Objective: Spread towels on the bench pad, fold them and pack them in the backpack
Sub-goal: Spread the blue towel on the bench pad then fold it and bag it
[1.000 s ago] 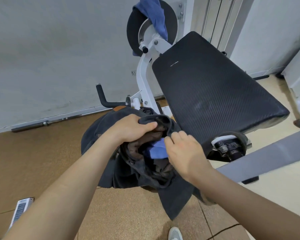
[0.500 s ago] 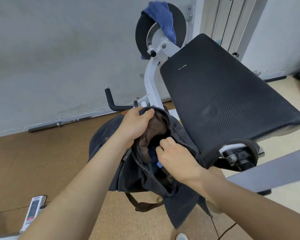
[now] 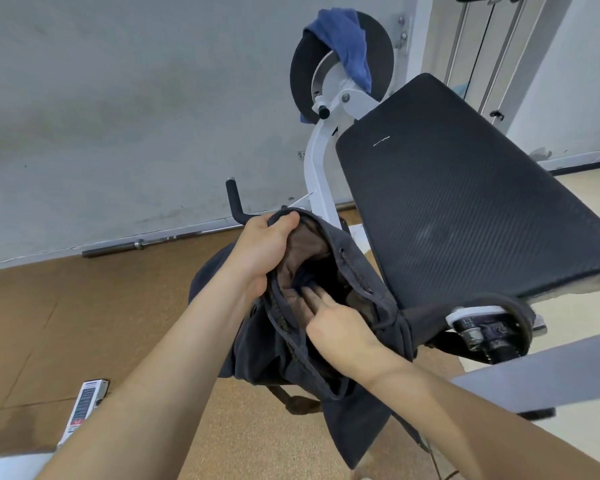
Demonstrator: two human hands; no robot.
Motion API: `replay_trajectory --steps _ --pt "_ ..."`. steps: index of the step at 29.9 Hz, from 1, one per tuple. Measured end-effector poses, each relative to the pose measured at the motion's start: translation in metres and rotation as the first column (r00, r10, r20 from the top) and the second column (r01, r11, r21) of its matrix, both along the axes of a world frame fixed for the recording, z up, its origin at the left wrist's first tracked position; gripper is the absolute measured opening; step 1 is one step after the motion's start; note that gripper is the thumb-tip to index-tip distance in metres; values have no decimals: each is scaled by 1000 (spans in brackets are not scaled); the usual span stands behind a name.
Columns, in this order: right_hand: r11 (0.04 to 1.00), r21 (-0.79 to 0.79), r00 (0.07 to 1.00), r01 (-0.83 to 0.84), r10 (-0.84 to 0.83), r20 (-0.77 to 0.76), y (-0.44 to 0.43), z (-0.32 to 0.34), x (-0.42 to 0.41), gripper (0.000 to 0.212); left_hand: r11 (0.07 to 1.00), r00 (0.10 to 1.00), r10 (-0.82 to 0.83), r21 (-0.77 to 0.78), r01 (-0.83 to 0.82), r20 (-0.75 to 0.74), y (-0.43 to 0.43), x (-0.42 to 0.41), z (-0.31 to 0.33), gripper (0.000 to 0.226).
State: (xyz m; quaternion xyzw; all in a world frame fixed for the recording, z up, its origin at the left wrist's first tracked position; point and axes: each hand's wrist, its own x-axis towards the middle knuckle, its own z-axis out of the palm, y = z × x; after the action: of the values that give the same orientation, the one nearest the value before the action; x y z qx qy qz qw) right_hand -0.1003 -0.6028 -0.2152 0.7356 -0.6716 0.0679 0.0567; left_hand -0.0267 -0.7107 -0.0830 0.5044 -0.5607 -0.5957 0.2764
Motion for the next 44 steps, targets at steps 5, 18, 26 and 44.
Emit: replay_trajectory --steps 5,18,26,44 --pt "950 -306 984 -58 106 143 34 33 -35 27 997 995 -75 -23 77 58 12 -2 -15 21" --pt "849 90 819 520 -526 231 57 39 -59 22 809 629 -549 162 565 550 105 58 -106 75" --pt "787 25 620 617 -505 601 80 43 -51 44 869 778 -431 -21 494 456 141 54 -108 38" --pt "669 -199 576 716 -405 710 271 181 -95 24 595 846 -287 -609 525 449 162 1 -25 26"
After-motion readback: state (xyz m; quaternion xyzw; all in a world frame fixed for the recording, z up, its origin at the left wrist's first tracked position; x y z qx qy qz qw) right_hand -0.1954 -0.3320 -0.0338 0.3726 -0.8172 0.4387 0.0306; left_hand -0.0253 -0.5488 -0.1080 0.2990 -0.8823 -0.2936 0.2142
